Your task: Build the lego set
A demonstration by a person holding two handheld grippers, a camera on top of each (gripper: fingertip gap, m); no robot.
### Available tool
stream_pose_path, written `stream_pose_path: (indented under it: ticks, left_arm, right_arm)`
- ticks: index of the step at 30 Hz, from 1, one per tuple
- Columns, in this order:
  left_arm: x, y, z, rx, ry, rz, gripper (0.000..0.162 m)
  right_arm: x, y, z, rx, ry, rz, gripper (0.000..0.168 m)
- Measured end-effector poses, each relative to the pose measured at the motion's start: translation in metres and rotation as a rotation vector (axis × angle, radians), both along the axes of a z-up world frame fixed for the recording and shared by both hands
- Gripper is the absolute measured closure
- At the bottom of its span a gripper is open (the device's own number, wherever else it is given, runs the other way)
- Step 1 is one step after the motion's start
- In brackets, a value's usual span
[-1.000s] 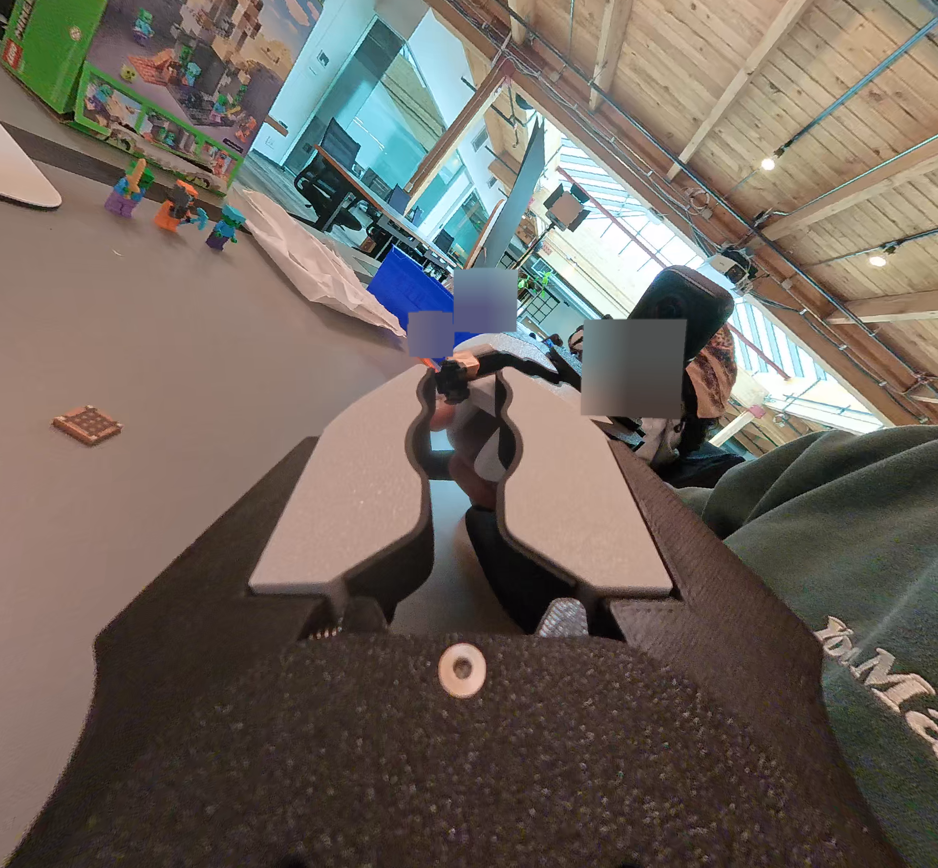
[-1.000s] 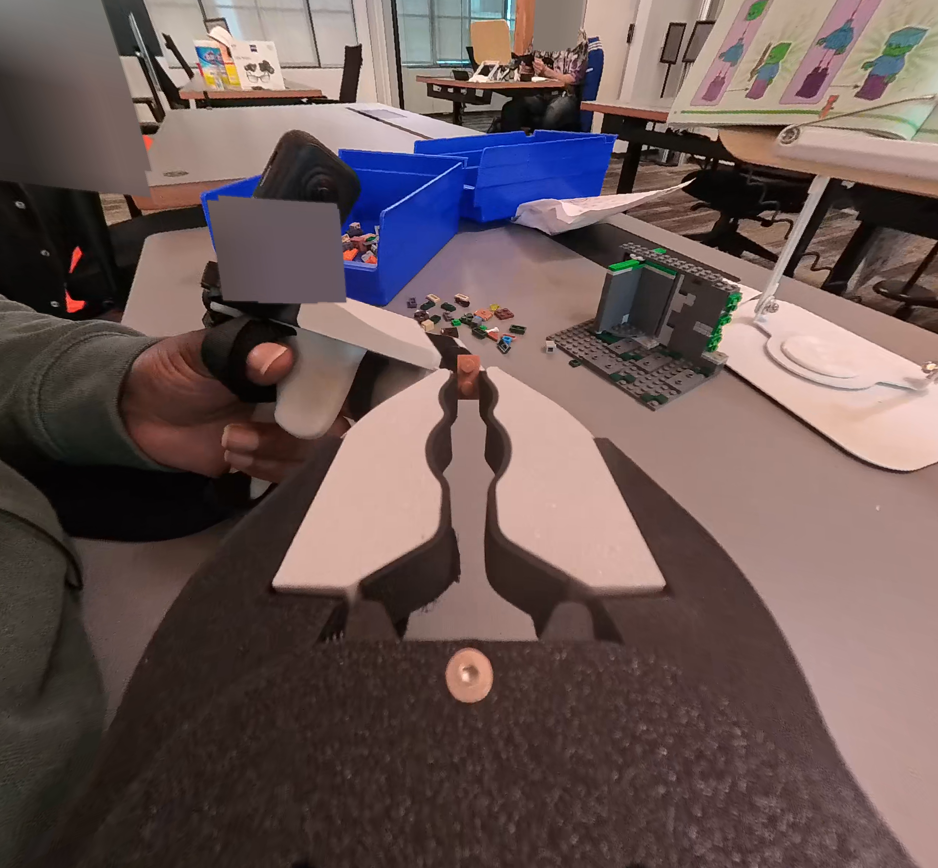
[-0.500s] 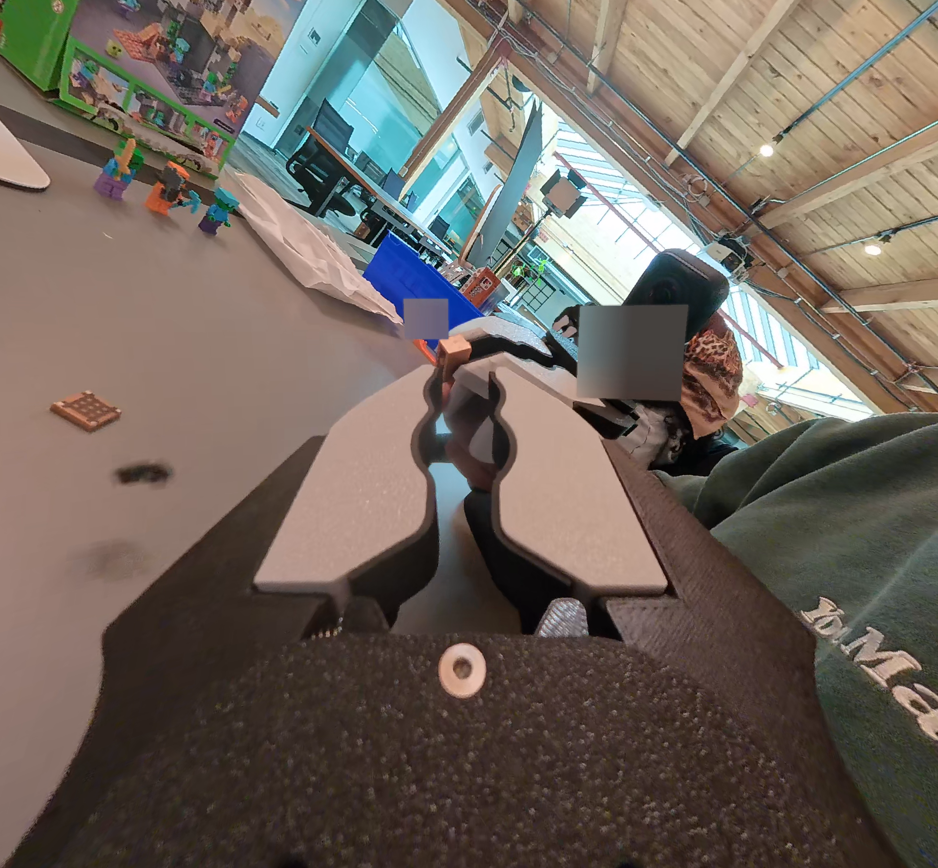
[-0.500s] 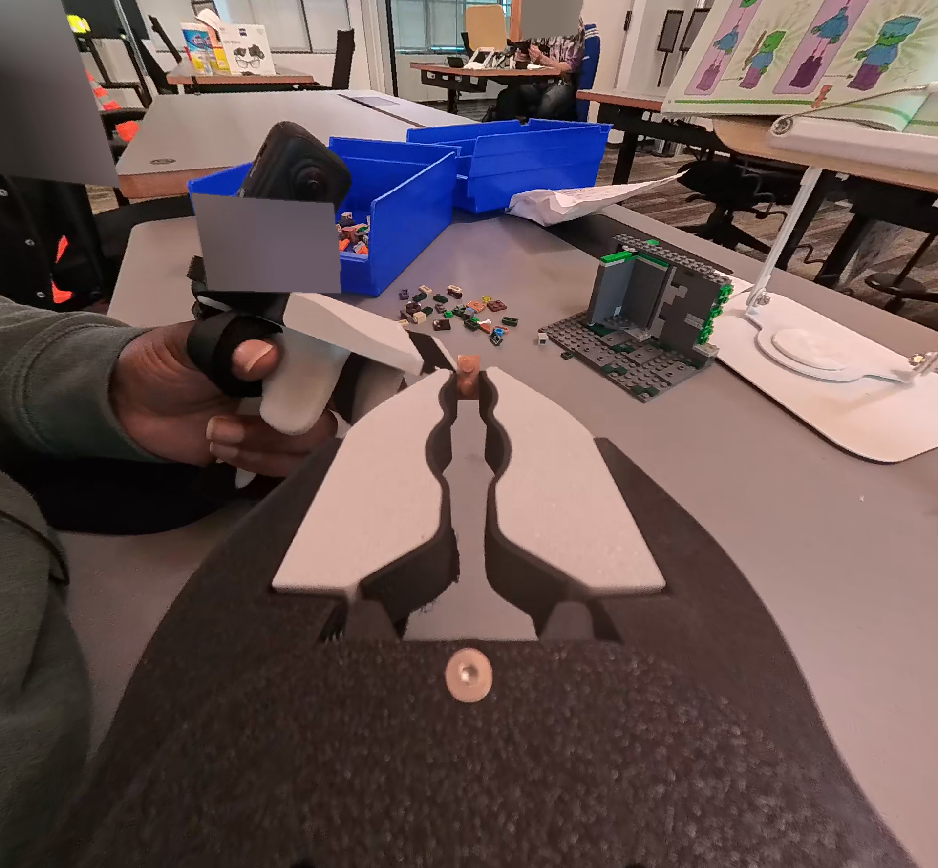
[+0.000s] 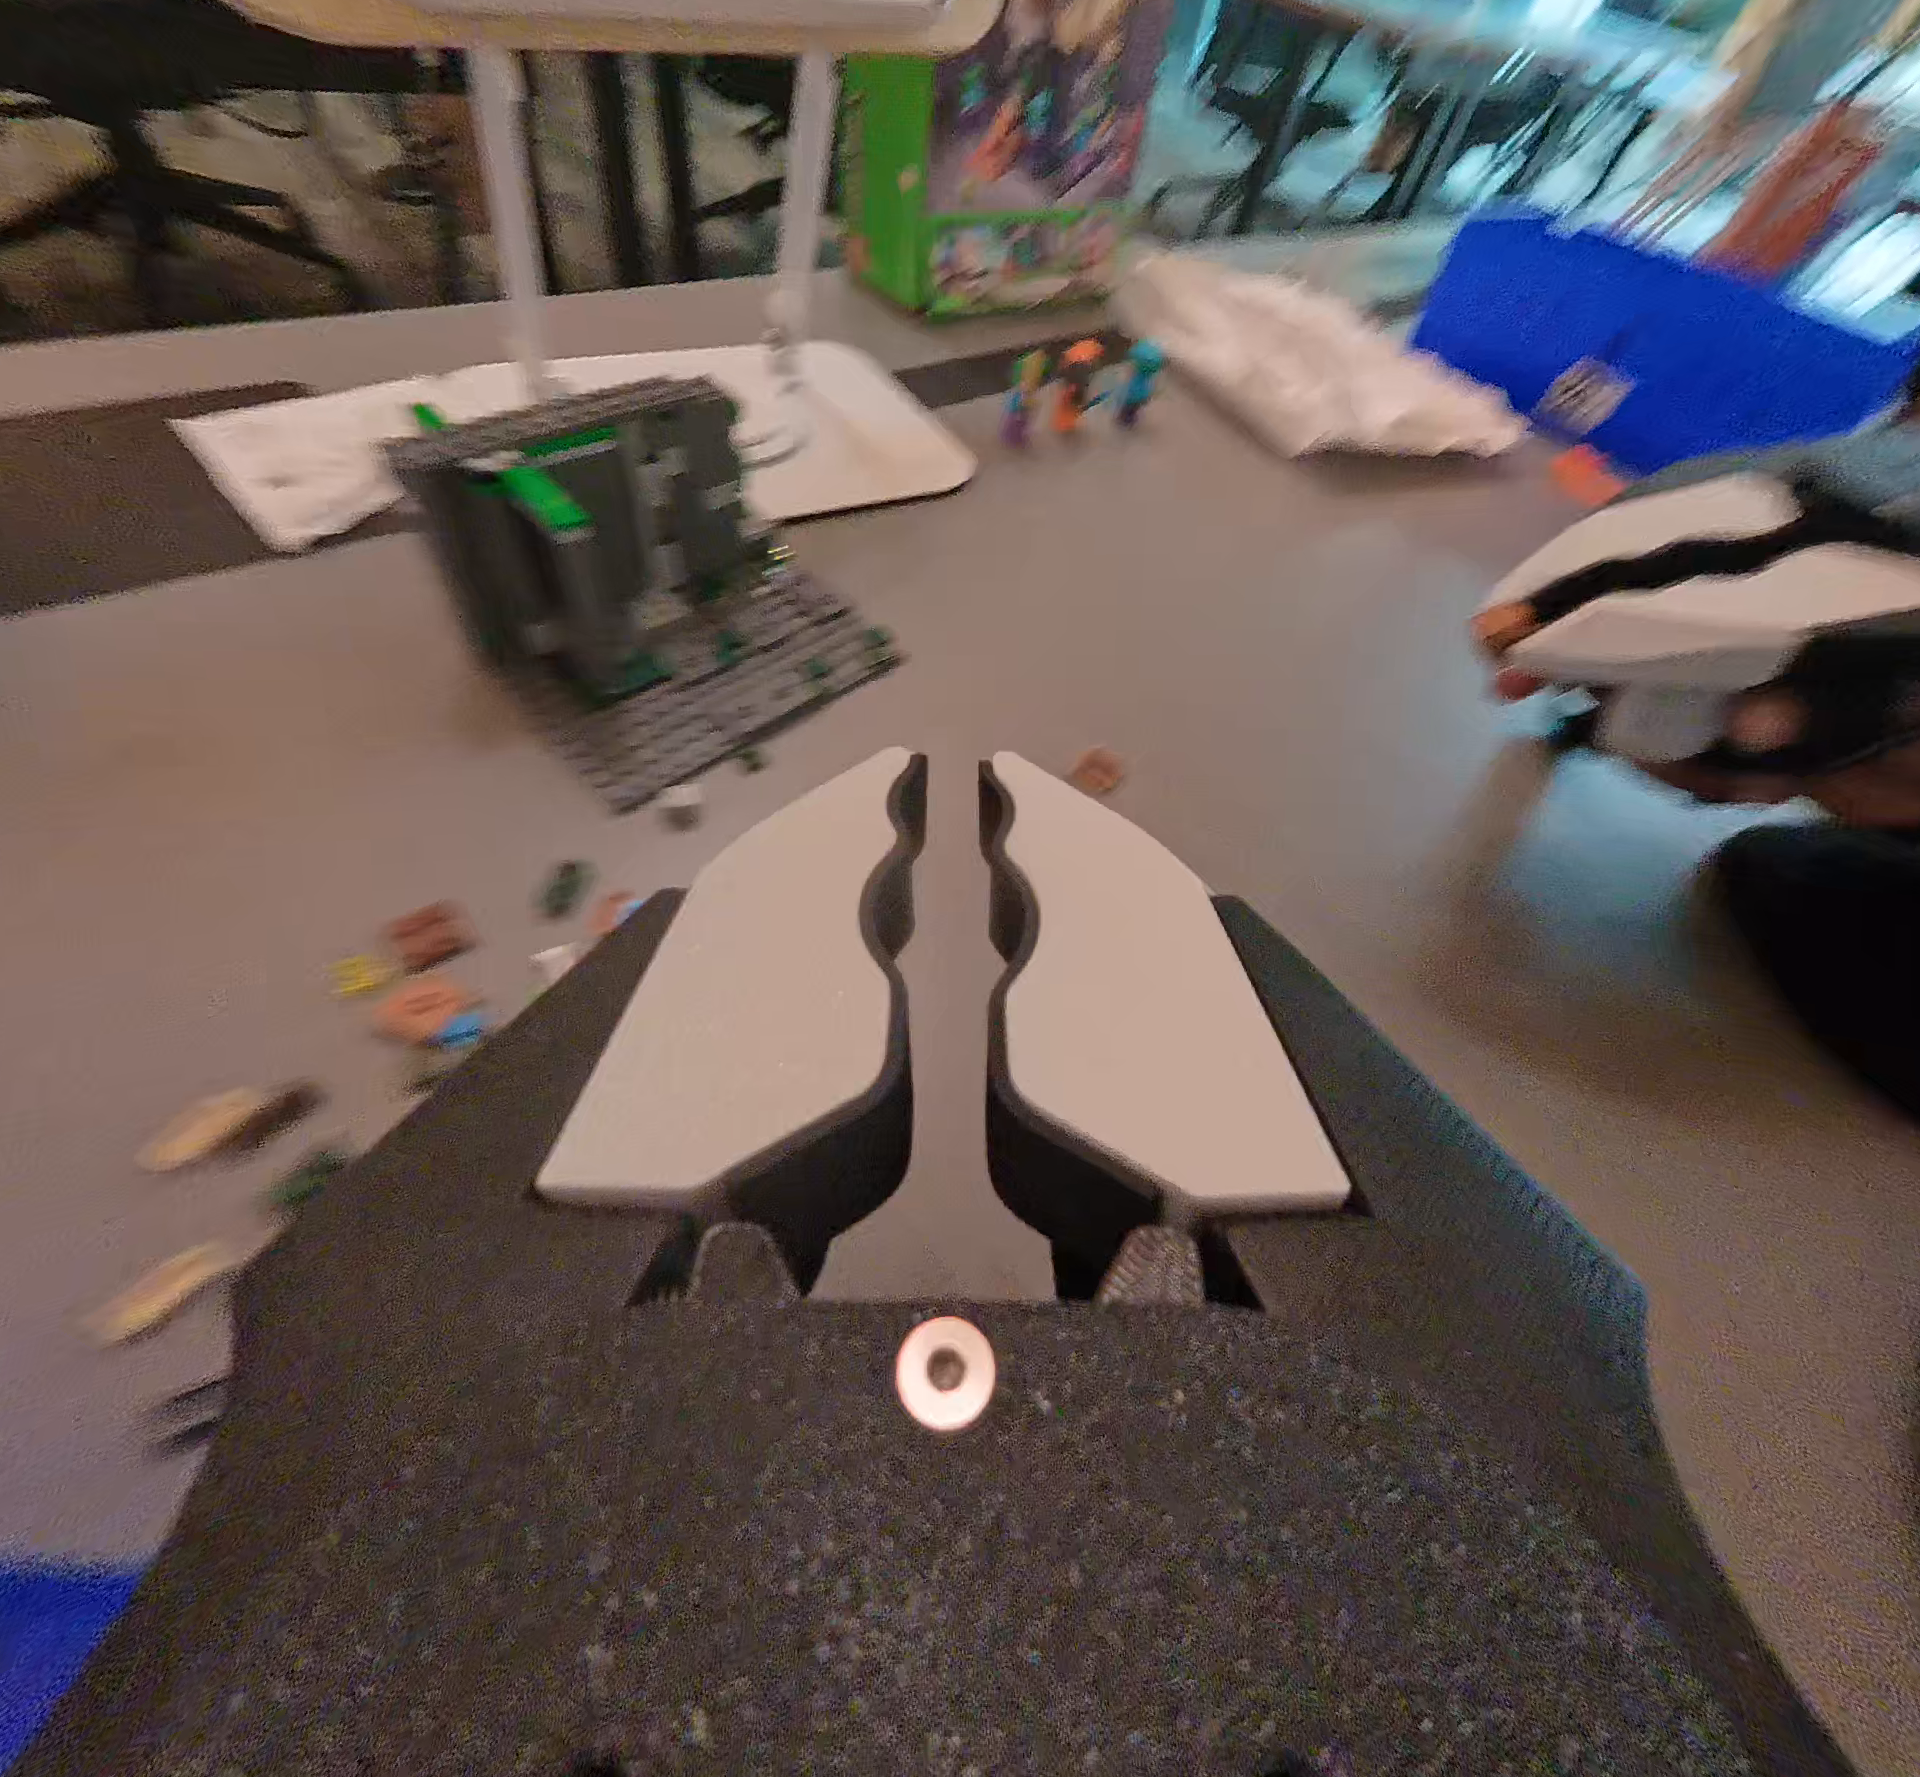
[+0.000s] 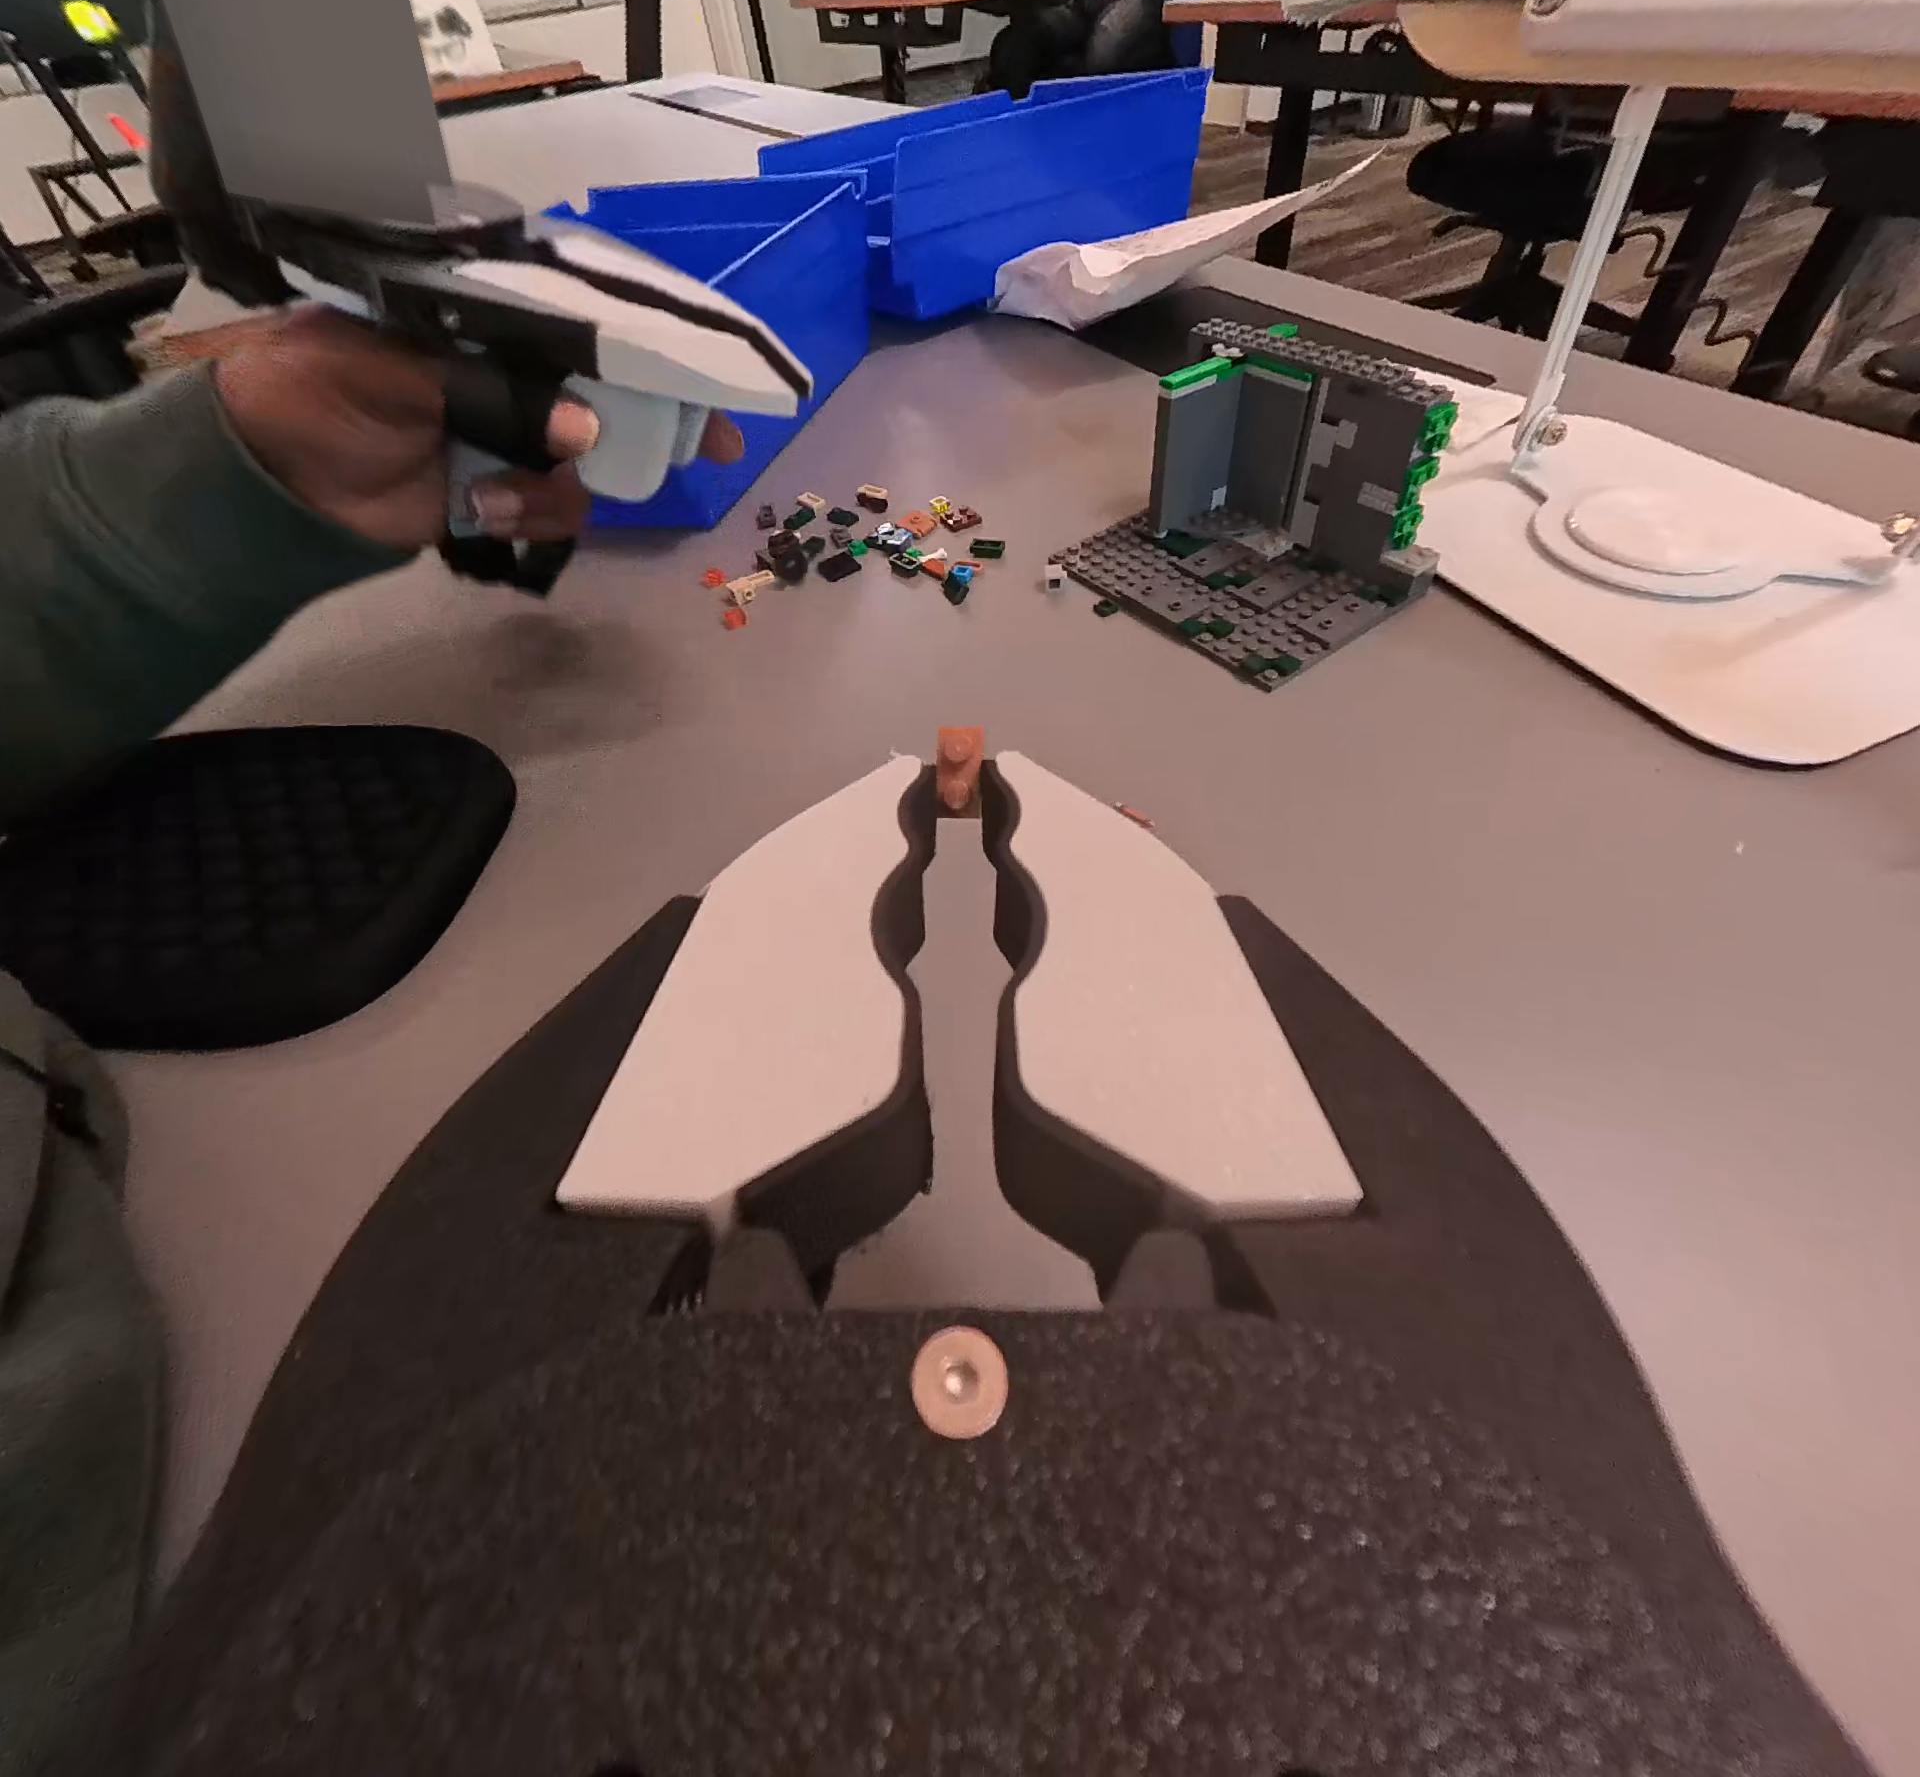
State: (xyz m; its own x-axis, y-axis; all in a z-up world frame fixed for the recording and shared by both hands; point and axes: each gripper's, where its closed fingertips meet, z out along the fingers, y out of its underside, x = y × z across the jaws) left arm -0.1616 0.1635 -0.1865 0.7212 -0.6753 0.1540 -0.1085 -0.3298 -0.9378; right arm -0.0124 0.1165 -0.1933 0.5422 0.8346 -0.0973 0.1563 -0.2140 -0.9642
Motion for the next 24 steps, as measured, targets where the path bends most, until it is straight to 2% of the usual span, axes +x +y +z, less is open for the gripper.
stream_pose_path:
  ticks: [4, 7, 9, 15, 19, 24]
  left_arm:
    - [-0.048, 0.013, -0.01, 0.003, 0.324, 0.078, 0.149]
    - [-0.07, 0.014, -0.024, -0.072, 0.504, 0.057, 0.146]
    - [-0.079, 0.011, -0.038, -0.136, 0.621, 0.005, 0.145]
    - [-0.085, -0.012, -0.081, -0.308, 0.917, -0.278, 0.143]
    - [-0.08, -0.013, -0.097, -0.368, 1.004, -0.345, 0.142]
    - [-0.085, -0.007, -0.11, -0.422, 1.085, -0.321, 0.143]
  right_arm:
    - [-0.003, -0.002, -0.004, -0.01, -0.004, 0.016, 0.161]
    - [-0.005, -0.003, -0.007, -0.023, -0.002, 0.029, 0.161]
    - [-0.005, -0.004, -0.008, -0.029, -0.001, 0.036, 0.161]
    - [-0.005, -0.007, -0.011, -0.042, 0.009, 0.058, 0.161]
    - [-0.004, -0.007, -0.011, -0.047, 0.013, 0.064, 0.161]
    - [-0.001, -0.007, -0.009, -0.041, 0.021, 0.061, 0.161]
